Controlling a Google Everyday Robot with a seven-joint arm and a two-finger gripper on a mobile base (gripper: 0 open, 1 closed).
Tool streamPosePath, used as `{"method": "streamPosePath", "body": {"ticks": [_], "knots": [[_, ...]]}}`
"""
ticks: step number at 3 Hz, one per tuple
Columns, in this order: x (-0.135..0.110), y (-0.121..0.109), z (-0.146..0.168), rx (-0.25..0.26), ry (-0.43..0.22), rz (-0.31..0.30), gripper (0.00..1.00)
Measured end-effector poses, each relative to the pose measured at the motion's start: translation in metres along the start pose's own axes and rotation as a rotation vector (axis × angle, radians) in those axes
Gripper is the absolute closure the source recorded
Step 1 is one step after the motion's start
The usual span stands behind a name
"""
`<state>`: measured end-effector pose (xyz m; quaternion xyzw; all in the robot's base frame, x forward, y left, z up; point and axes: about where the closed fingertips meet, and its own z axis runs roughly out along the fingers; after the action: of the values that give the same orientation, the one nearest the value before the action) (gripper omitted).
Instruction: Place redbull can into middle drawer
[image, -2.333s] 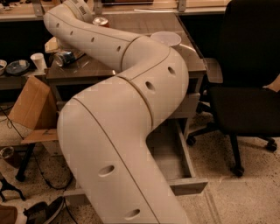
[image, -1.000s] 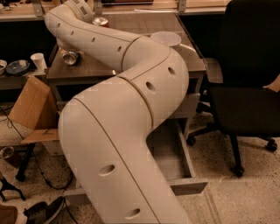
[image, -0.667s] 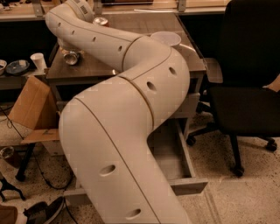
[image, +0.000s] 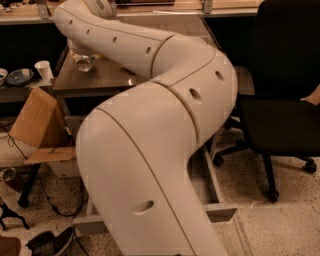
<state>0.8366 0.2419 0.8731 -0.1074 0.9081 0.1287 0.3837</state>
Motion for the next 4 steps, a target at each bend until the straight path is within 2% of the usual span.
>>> {"method": "streamPosePath", "body": {"ticks": [2, 3, 4], "knots": [[0.001, -0.022, -0.059, -0.036, -0.018, -0.062, 1.0], [0.017, -0.04, -0.085, -0.066, 0.012, -0.084, 1.0], [0.045, -0.064, -0.114, -0.121, 0.058, -0.099, 1.0]]}}
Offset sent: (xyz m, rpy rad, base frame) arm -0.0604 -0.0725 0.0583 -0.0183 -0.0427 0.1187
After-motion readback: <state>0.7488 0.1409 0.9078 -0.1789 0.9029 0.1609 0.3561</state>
